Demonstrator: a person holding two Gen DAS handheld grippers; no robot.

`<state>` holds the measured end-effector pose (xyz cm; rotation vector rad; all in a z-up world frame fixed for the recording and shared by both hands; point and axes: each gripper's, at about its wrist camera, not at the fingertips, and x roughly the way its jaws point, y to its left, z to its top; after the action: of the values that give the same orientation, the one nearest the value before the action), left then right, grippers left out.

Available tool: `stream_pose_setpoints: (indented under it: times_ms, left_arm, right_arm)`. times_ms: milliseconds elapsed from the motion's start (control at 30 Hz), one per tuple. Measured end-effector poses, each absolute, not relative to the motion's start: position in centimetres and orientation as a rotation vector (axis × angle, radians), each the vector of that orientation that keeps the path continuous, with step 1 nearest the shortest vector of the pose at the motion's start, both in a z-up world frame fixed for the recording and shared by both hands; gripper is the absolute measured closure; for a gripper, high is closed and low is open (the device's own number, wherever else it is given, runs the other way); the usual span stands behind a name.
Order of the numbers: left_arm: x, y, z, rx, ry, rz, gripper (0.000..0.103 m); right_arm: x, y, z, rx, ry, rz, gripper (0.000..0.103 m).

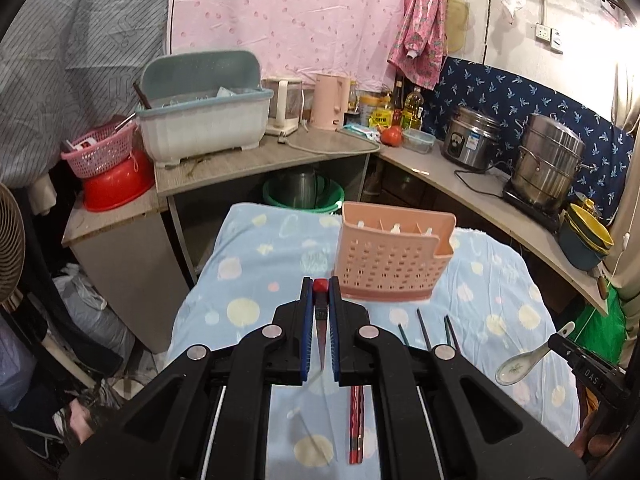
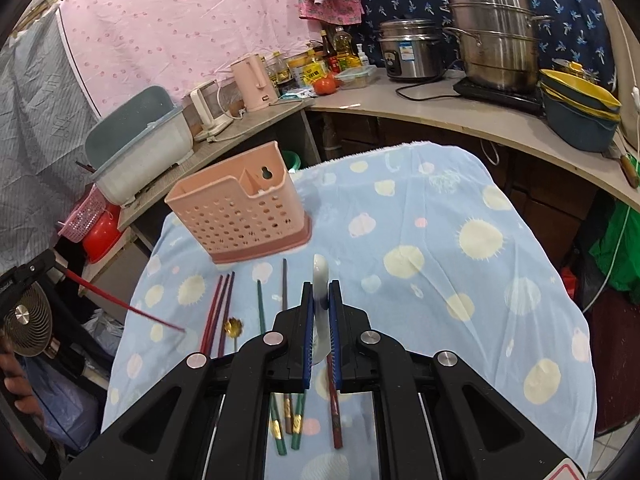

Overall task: Organize utensils
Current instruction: 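Carry the red chopstick and white spoon up over the pink basket with both tools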

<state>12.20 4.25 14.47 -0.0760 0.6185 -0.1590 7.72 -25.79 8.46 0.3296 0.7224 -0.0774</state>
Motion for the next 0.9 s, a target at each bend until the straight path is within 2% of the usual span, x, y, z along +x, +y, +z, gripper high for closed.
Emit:
stream_pose_setpoints:
  times_ms: [600,733,900]
  left_arm:
    - [19.6,0.8,26.5,-0.074,0.385,-0.227,0.096]
    - [22.1,-0.1,27.7,-0.076,0.357,-0.216,0.096]
    - [24.9,-1.1,26.6,-0.059,0.373,-0.189,0.096]
  right_arm:
    - [19.9,-23.8,16.1,0.267,0.585,-0.054,0.096]
    - [23.0,-23.0,16.7,0.240,0.574,-0.068,0.096]
    - [26.0,-21.9,14.9,0.210,0.619,-0.069,0.096]
